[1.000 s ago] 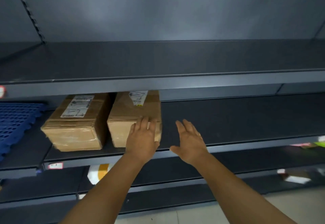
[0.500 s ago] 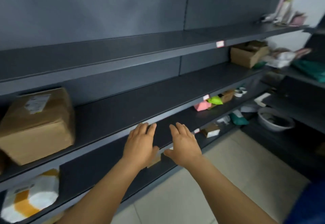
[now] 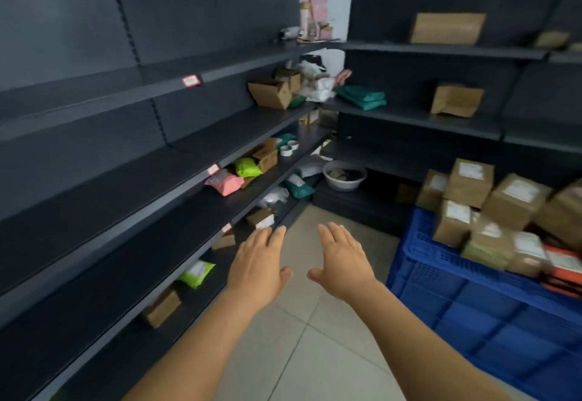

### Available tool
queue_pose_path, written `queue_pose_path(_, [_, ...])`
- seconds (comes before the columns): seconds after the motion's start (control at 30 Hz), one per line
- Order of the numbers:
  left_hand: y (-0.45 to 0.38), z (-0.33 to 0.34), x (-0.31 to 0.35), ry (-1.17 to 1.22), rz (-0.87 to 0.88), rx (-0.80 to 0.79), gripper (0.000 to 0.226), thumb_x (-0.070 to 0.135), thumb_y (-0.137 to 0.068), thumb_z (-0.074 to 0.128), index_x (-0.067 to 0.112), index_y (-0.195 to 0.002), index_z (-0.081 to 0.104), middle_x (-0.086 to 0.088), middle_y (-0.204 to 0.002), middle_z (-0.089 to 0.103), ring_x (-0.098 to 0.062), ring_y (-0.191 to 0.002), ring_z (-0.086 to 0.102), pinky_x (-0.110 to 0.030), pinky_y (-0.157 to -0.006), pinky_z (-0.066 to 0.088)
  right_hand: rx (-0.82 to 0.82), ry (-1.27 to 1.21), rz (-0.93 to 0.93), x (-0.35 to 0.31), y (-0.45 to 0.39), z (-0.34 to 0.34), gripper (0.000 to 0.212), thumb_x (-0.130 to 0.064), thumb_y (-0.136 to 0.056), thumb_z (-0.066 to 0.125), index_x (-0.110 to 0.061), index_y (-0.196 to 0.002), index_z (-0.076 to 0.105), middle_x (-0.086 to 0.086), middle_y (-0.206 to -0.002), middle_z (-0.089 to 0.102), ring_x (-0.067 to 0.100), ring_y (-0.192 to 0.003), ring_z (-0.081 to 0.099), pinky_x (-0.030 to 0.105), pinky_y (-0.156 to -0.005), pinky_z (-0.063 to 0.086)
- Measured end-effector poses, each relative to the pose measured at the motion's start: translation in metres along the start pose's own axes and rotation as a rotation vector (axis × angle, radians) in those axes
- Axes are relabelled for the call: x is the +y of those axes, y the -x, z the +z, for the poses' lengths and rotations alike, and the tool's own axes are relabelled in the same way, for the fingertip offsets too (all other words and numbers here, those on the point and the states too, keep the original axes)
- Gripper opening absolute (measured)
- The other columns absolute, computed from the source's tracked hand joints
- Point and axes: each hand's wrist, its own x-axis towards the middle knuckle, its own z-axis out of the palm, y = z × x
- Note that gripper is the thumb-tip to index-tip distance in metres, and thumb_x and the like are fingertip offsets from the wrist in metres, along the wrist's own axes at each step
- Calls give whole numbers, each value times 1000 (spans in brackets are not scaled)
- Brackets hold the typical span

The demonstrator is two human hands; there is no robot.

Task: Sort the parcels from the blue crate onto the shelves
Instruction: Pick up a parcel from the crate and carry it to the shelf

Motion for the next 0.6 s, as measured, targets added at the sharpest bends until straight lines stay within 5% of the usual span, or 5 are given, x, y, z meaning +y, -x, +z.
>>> queue_pose_path(0.6, [-127, 72, 239, 123, 485, -160, 77, 39, -92, 58, 21, -152, 15, 1, -153, 26, -18, -144, 19, -34, -117, 21, 146, -12, 487, 240, 33, -64, 93, -40, -87, 65, -18, -154, 5, 1, -161, 5, 22, -148, 2, 38, -120, 13])
